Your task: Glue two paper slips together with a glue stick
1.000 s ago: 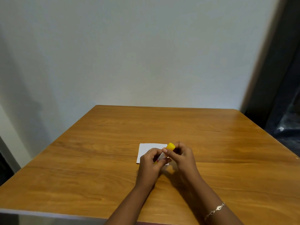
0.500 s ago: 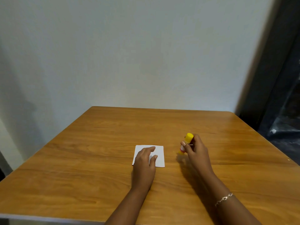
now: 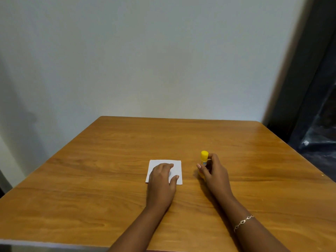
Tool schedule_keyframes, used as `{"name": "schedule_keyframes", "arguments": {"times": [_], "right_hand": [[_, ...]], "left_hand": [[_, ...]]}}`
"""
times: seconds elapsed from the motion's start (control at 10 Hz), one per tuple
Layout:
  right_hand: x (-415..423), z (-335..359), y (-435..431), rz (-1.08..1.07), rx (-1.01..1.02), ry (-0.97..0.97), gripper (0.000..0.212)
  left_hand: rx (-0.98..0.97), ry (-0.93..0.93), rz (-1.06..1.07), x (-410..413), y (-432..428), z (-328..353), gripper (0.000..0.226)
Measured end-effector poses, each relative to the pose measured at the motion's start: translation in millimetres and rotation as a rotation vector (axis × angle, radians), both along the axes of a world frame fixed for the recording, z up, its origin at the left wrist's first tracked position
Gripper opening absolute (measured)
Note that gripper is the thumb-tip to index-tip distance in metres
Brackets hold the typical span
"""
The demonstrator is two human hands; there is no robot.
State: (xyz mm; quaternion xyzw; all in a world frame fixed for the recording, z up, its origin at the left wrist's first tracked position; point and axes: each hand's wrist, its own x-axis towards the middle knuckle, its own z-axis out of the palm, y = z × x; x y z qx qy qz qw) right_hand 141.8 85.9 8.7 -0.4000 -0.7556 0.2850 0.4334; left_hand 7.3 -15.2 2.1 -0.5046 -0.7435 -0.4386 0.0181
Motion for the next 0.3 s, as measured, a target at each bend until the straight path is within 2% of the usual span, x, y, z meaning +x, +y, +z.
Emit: {"name": "schedule_keyframes", "arguments": {"times": [0.1,0.2,0.3], "right_hand": [[-0.9,-0.7,1.1,-0.002,-0.024,-0.017,0.032],[-1.7,-3.9,-0.1,0.016,-0.044,-0.011,0.047],[-3.5,-6.0,0.2,0.021,-0.017,-0.013,0.06]], "left_hand": [[-0.073,0.117,-0.039,-5.9,3.1,-0.2,0.039],[-0.078,0.371,-0.043,-19.7,4.9,-8.3,0.05],[-0.076,0.535,-0.047,-26.7,6.2,-13.3,0.055]]}}
